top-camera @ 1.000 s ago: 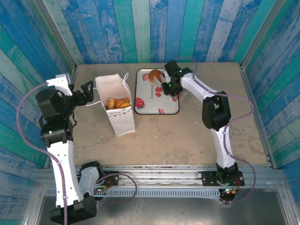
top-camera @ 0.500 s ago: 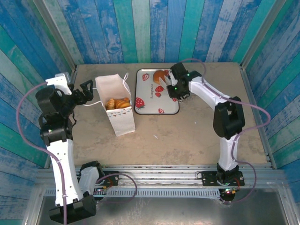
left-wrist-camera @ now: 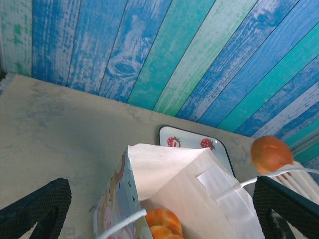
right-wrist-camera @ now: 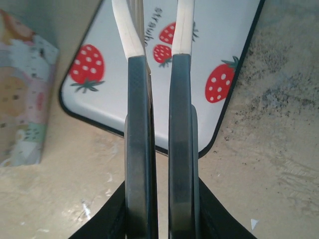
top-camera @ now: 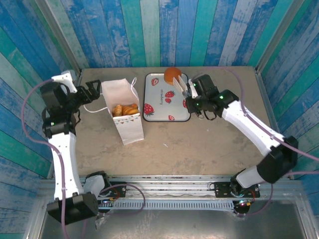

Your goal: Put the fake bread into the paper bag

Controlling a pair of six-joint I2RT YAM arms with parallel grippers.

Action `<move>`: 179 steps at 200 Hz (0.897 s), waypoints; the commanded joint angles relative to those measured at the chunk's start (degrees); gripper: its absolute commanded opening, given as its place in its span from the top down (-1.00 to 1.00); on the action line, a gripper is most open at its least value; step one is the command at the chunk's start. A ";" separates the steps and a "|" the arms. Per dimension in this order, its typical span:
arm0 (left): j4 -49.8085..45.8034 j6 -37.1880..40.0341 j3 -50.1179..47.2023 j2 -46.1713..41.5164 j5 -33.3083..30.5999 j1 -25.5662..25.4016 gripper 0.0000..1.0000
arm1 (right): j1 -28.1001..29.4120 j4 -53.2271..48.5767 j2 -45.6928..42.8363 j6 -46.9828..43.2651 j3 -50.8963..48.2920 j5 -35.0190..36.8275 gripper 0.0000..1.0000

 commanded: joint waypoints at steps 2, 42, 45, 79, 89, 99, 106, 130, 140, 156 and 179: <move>-0.62 -0.65 3.19 4.52 3.48 0.21 -1.00 | 0.41 -0.36 -5.93 0.70 0.48 3.31 0.78; -1.58 1.24 6.72 10.77 2.43 0.23 -0.85 | 4.90 -3.82 -11.81 -1.04 4.60 6.59 0.78; -2.09 1.58 7.24 11.43 2.54 0.16 -0.82 | 5.34 -3.80 -12.13 -1.40 4.79 7.12 0.78; -5.84 4.19 9.88 18.26 7.76 0.23 -0.57 | 9.84 -7.30 -12.86 -3.85 11.79 12.22 0.78; -6.40 5.08 9.92 19.37 8.70 0.20 -0.55 | 11.49 -8.19 -12.56 -4.26 13.87 13.45 0.78; -6.60 5.68 9.75 20.11 9.13 0.25 -0.55 | 13.22 -8.37 -12.19 -4.64 15.54 14.06 0.78; -6.49 5.93 9.50 20.49 9.27 0.19 -0.55 | 14.49 -8.40 -11.78 -4.78 16.56 14.43 0.78; -6.29 6.58 9.22 22.35 10.35 0.23 -0.51 | 19.84 -8.52 -9.51 -5.57 20.77 15.52 0.78; -6.57 6.94 9.33 23.15 10.93 0.19 -0.45 | 22.36 -8.45 -8.37 -5.95 22.37 16.32 0.78; -6.60 7.33 9.07 23.90 11.63 0.22 -0.35 | 26.21 -7.92 -6.48 -6.01 24.07 17.59 0.78; -5.88 7.92 7.40 24.03 11.47 0.25 -0.24 | 30.24 -7.10 -3.67 -5.72 25.53 17.95 0.78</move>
